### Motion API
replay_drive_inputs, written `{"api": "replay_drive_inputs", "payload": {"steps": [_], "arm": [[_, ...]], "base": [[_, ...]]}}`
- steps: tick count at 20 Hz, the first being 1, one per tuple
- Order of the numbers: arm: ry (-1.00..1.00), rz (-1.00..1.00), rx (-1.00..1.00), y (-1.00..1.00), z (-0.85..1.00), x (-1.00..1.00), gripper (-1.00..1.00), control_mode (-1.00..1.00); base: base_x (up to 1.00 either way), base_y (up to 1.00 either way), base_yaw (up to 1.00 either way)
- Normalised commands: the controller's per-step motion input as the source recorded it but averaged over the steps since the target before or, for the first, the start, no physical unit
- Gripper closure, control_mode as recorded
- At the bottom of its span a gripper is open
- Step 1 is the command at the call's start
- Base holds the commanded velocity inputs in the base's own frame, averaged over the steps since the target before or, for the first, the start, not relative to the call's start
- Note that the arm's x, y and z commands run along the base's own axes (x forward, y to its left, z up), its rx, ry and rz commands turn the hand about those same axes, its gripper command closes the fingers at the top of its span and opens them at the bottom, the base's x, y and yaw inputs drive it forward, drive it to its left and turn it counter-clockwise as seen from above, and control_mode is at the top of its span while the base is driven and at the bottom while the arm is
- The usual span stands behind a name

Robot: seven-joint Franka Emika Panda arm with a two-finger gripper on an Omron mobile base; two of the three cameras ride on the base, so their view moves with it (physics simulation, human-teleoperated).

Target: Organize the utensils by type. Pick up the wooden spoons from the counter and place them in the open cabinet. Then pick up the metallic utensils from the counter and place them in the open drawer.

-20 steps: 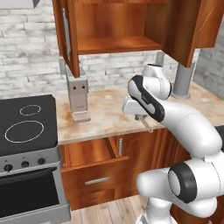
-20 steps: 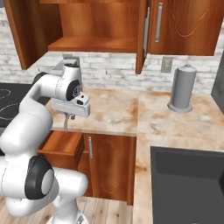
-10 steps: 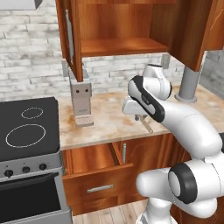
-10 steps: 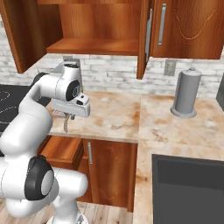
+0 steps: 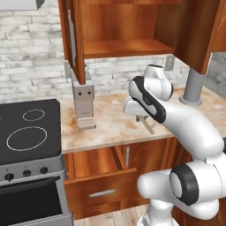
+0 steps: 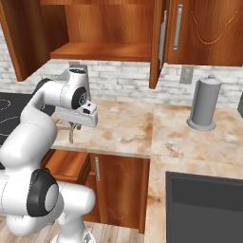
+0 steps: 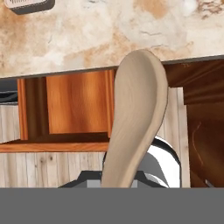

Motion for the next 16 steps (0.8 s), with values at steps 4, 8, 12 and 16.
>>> {"api": "replay_drive_inputs", "payload": {"steps": [4, 8, 12, 16], "arm": [[0.00, 0.00, 0.00, 0.00, 0.00, 0.00, 1.00, 1.00], [0.00, 0.00, 0.00, 0.00, 0.00, 0.00, 1.00, 1.00], [0.00, 0.00, 0.00, 0.00, 0.00, 0.00, 1.00, 1.00], [0.00, 0.00, 0.00, 0.00, 0.00, 0.00, 1.00, 1.00]], "base": [[0.26, -0.12, 0.00], [0.28, -0.11, 0.00], [0.30, -0.10, 0.00], [0.22, -0.08, 0.00]]}}
